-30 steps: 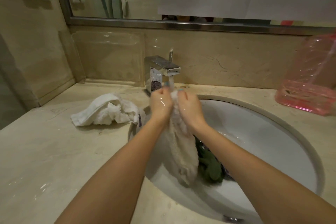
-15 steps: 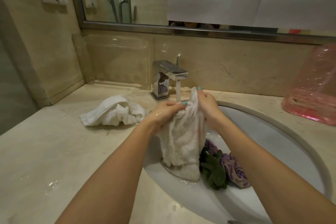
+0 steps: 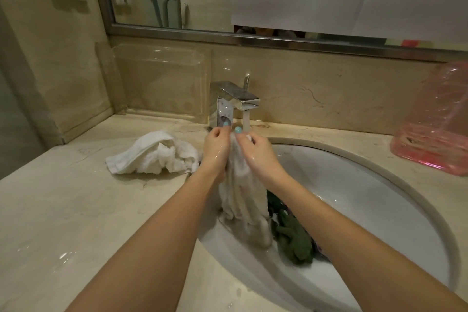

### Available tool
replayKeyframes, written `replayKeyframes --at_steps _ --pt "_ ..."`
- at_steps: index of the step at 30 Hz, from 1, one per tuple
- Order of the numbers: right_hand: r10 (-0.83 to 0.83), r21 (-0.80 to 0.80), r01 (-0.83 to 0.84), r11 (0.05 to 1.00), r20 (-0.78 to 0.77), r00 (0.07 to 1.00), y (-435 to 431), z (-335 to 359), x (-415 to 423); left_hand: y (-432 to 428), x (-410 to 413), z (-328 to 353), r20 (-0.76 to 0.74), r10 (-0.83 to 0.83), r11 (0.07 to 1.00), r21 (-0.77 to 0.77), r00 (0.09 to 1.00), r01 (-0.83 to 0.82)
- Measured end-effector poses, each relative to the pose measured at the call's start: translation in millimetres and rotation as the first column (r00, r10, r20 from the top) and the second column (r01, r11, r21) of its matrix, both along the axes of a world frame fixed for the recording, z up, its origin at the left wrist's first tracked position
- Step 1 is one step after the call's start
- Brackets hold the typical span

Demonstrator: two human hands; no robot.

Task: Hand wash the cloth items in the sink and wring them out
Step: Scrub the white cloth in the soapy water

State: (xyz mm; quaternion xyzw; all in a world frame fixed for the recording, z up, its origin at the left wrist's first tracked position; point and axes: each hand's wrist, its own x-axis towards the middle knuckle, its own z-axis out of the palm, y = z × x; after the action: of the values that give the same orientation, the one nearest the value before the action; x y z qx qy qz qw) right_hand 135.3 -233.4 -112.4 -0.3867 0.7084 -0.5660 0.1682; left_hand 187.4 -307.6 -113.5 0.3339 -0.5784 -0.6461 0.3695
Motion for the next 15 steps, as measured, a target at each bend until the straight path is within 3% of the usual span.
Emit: replayKeyframes --at_steps 3,6,9,13,15 --pt "-0.209 0.009 0.209 0.978 0.024 0.978 -4.3 4.9 -10.4 16.5 -5.0 4.0 0.023 -0.069 0.995 0.067 0.997 0.067" --pt "-0.43 0.036 0.434 0.9 0.228 0.874 2.8 11.4 -30.5 47.6 -17.0 7.2 0.077 -0.147 0.986 -0.073 0.986 0.153" --pt "-0.414 0.036 0.415 0.909 0.196 0.889 10.0 8.2 -17.3 38.6 -20.3 4.8 0.087 -0.038 0.984 -0.171 0.995 0.053" --pt "-0.181 -0.021 0.18 0.983 -0.043 0.983 5.2 15.7 26.4 1.8 -10.8 0.0 0.076 0.025 1.0 -0.009 0.997 -0.024" --pt "-0.295 -0.002 0.295 0.956 -0.042 0.955 0.6 15.7 12.9 9.6 -11.6 1.7 0.064 -0.007 1.0 0.002 0.998 0.007"
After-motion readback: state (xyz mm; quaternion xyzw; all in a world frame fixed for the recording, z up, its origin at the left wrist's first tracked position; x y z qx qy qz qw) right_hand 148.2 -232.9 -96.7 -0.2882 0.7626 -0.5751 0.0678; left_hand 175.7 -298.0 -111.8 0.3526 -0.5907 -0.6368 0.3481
